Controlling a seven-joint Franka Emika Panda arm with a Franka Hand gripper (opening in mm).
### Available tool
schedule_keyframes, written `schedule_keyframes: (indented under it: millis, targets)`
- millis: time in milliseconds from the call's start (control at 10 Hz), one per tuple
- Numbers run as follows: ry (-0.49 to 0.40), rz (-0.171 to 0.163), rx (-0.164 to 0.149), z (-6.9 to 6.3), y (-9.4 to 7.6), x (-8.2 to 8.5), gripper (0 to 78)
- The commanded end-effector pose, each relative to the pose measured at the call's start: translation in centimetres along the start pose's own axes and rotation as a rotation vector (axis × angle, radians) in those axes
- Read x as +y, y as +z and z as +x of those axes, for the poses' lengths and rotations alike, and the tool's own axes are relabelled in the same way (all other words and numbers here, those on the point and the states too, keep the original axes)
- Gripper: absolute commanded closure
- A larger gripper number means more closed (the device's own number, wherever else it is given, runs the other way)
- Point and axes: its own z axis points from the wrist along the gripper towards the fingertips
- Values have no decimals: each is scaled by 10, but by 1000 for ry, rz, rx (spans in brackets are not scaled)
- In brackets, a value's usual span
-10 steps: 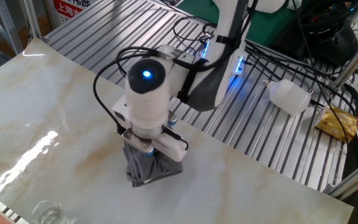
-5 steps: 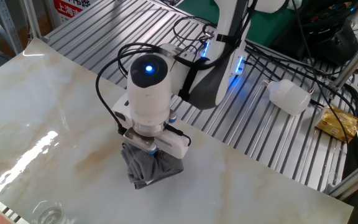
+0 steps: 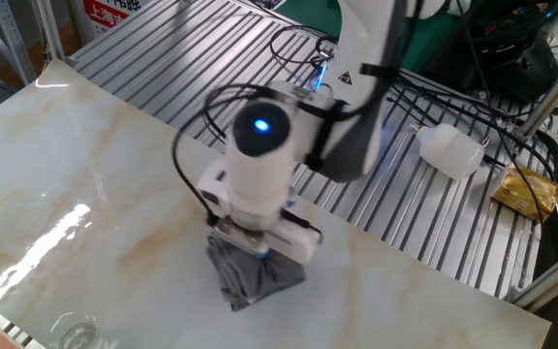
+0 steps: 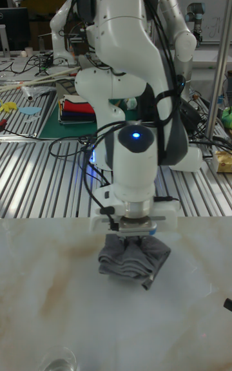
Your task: Clean the tabletop with a sponge
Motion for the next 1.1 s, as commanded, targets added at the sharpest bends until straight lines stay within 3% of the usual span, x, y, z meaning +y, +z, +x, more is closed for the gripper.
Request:
schedule_keyframes:
  millis: [100, 200, 400, 700, 1100]
  targets:
    - [59, 20, -4, -3, 2, 72, 763]
    - [83, 21, -6, -2, 6, 93, 763]
    - [97, 16, -7, -3, 14, 109, 763]
    - [85, 0, -2, -10, 20, 111, 763]
    - [84, 12, 10, -10, 22, 111, 763]
